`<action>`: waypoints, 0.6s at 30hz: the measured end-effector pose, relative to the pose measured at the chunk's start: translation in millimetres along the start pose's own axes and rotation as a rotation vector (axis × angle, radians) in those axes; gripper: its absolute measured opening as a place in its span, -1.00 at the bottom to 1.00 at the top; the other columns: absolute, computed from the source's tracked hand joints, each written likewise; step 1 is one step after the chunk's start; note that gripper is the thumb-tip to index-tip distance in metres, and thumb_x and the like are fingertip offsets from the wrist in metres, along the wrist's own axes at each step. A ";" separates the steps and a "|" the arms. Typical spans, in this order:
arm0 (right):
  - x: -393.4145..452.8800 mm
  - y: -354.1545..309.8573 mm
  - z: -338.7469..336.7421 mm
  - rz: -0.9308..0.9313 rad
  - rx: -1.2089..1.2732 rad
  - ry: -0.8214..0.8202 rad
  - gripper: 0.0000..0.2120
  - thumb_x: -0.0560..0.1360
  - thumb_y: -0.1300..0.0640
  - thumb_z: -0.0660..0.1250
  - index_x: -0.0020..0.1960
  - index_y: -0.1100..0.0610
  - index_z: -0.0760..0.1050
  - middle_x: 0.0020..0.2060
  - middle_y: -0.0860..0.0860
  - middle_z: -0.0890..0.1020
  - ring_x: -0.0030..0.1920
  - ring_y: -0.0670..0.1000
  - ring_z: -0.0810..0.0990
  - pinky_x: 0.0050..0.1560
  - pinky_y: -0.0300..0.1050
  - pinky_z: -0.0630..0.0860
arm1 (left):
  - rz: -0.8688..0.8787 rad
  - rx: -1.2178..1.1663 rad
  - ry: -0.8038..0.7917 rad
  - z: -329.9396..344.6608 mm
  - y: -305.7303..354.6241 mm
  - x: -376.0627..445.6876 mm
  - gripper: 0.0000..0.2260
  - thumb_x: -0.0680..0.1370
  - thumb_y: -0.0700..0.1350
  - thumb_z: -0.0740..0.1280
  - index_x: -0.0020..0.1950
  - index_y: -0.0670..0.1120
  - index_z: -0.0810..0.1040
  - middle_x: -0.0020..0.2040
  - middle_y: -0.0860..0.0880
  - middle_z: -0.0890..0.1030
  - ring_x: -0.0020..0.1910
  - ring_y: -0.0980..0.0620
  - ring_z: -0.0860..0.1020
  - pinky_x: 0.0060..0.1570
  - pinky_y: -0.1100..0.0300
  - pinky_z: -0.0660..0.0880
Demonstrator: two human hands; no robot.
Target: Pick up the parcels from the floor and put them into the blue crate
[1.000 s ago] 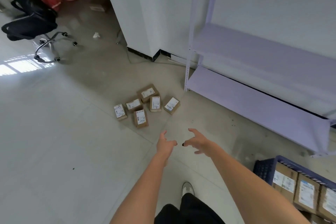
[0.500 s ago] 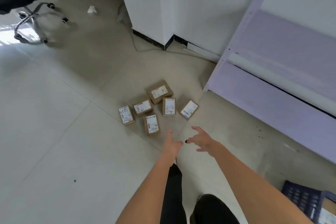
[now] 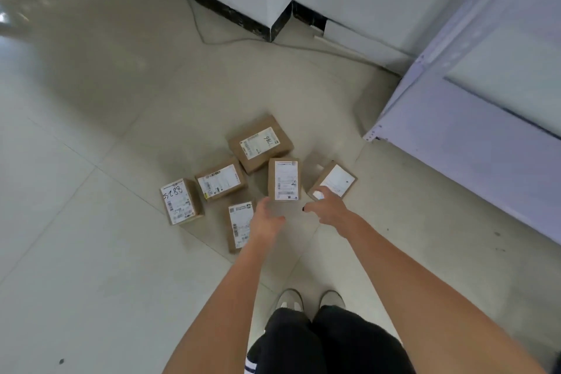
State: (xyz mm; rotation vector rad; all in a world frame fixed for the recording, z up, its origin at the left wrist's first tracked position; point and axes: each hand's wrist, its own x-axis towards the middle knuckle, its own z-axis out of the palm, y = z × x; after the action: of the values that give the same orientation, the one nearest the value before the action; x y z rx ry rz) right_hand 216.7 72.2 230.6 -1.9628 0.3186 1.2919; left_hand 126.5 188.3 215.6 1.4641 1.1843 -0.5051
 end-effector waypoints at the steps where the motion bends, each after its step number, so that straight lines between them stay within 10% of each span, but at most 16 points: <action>1: 33.2 5.0 5.6 -0.007 -0.011 0.005 -0.33 0.44 0.19 0.36 0.49 0.06 0.17 0.38 0.08 0.32 0.33 0.11 0.37 0.33 0.00 0.39 | 0.014 0.006 0.011 4.3 -5.7 30.6 -0.43 0.51 -0.27 0.29 0.49 -0.03 0.20 0.32 -0.12 0.46 0.25 -0.11 0.47 0.10 0.16 0.39; 11: 252.7 34.1 46.6 -0.072 0.031 -0.040 -0.45 0.38 0.32 0.33 0.34 0.16 0.31 0.25 0.10 0.55 0.20 0.11 0.55 0.26 0.04 0.48 | 0.117 0.009 0.061 52.0 -44.3 228.7 -0.32 0.49 -0.30 0.29 0.53 -0.01 0.06 0.40 -0.09 0.42 0.33 -0.08 0.44 0.29 0.05 0.42; 18: 153.8 13.1 29.3 -0.080 0.034 -0.009 -0.48 0.42 0.31 0.31 0.35 0.16 0.28 0.22 0.09 0.54 0.21 0.11 0.52 0.20 -0.02 0.49 | 0.100 -0.025 0.062 38.3 -21.0 136.1 -0.38 0.49 -0.35 0.26 0.49 -0.02 0.15 0.29 -0.07 0.54 0.22 -0.07 0.53 0.15 0.07 0.49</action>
State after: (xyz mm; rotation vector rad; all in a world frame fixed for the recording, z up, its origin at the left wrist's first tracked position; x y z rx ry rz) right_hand 259.9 112.8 85.1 -1.9215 0.2534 1.2367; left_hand 174.6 202.8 81.8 1.5185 1.1551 -0.3780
